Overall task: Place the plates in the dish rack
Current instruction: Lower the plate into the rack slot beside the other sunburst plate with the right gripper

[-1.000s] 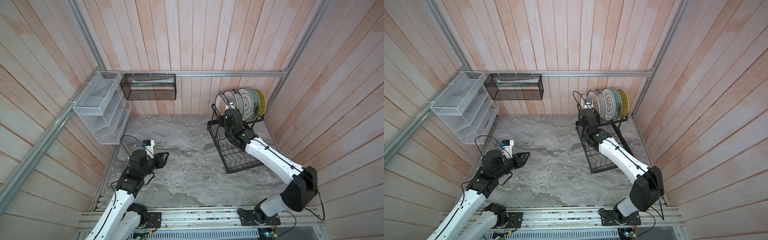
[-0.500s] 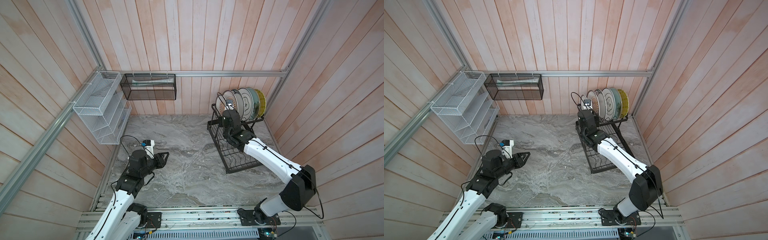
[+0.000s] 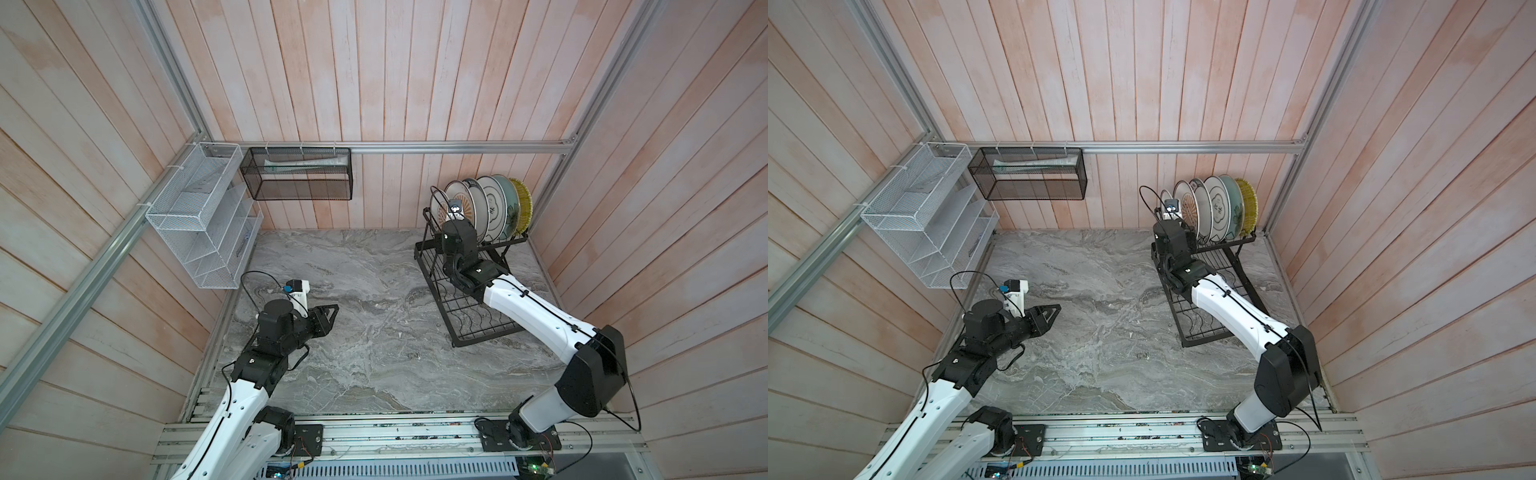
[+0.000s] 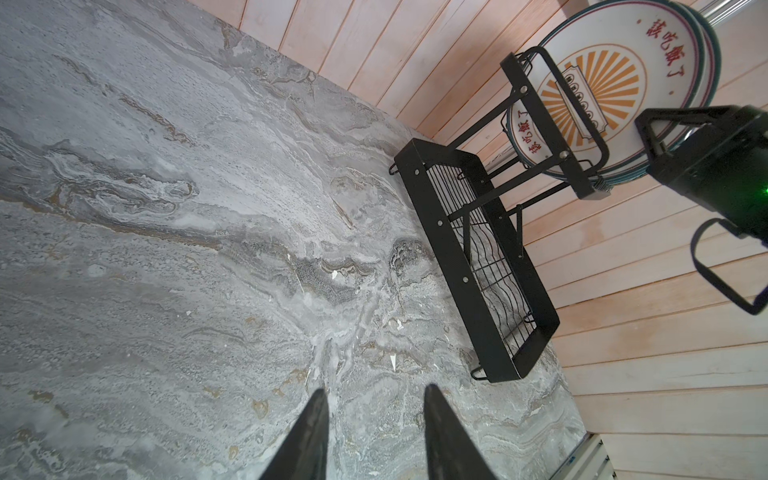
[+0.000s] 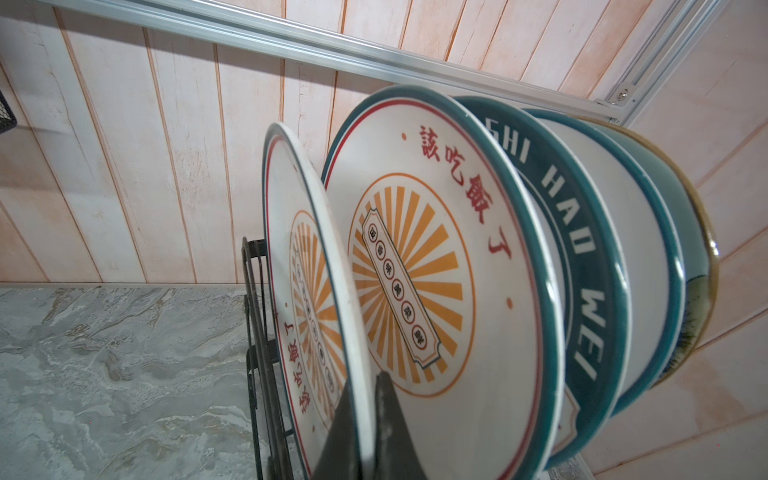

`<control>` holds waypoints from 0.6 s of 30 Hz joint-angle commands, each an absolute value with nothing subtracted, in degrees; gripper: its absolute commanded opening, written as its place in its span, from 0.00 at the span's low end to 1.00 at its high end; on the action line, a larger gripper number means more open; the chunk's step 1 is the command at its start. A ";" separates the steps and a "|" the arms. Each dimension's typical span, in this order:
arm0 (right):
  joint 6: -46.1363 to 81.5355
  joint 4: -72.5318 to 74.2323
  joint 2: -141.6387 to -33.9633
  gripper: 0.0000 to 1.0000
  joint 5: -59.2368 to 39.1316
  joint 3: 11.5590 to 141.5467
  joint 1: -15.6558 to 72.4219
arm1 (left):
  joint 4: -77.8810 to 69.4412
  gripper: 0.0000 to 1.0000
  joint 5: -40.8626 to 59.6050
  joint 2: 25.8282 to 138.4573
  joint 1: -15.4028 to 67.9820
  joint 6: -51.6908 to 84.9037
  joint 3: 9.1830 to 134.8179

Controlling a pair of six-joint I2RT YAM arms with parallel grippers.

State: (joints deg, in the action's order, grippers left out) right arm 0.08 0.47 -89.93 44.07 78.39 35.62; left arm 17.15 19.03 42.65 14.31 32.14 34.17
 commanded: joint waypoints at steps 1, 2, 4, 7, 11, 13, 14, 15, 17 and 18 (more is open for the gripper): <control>-0.85 2.75 -90.56 0.00 45.81 78.14 35.94 | 16.59 0.40 19.00 42.67 14.43 31.73 34.22; -1.05 3.02 -90.61 0.02 45.88 77.97 35.94 | 16.58 0.40 19.06 42.63 14.49 31.86 34.27; -1.37 3.46 -90.53 0.07 45.79 77.70 35.93 | 16.60 0.40 19.03 42.65 14.51 31.73 34.23; -1.89 3.93 -90.60 0.13 45.79 77.56 35.94 | 16.52 0.40 18.75 42.81 14.50 31.73 34.07; -2.50 4.61 -90.53 0.23 45.87 77.43 35.88 | 16.46 0.40 19.00 43.16 14.48 31.69 34.14; -2.79 4.70 -90.31 0.28 45.91 77.35 35.95 | 16.50 0.40 18.91 43.27 14.45 31.65 34.28; -2.93 4.76 -90.13 0.31 45.90 77.34 35.87 | 16.31 0.40 18.93 43.34 14.47 31.60 34.37; -2.97 4.75 -90.01 0.33 45.90 77.34 35.94 | 16.28 0.40 18.99 43.50 14.46 31.55 34.52; -3.30 5.00 -89.58 0.37 45.83 77.26 35.94 | 16.09 0.40 19.00 43.89 14.48 31.55 34.76; -3.43 5.03 -89.29 0.38 45.85 77.26 35.86 | 15.84 0.40 18.99 44.01 14.50 31.56 34.84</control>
